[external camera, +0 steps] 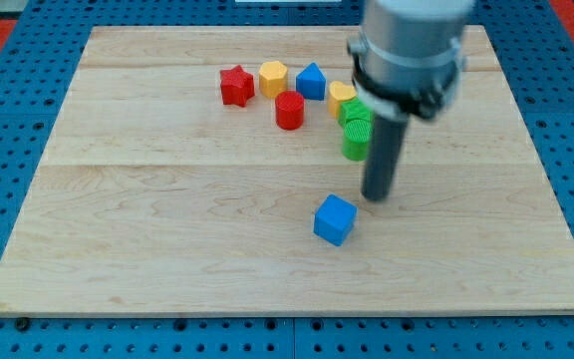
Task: Separate the blue cube and push it towards the bottom center of the board
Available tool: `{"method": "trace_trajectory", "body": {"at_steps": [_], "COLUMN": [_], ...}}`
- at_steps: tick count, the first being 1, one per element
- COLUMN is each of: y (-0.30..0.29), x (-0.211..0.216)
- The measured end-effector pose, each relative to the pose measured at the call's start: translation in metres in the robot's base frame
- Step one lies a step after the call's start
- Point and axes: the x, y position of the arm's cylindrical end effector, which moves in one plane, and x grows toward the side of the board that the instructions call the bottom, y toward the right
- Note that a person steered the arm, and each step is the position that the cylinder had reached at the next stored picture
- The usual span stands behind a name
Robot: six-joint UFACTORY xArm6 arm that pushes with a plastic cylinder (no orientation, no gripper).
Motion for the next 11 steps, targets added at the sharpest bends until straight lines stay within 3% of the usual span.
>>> {"method": "trace_trajectory", "body": {"at_steps": [1, 2, 3, 4, 5, 6, 7, 8, 9, 10, 11], "y": [0.003, -0.126, -0.211, -0.222, -0.172, -0.265, -0.425, -0.417, -0.332, -0.414, -0.43], "x": [0.044, 0.108, 0.106, 0.02, -0.08, -0.053, -0.022, -0.052, -0.172, -0.18, -0.169]}}
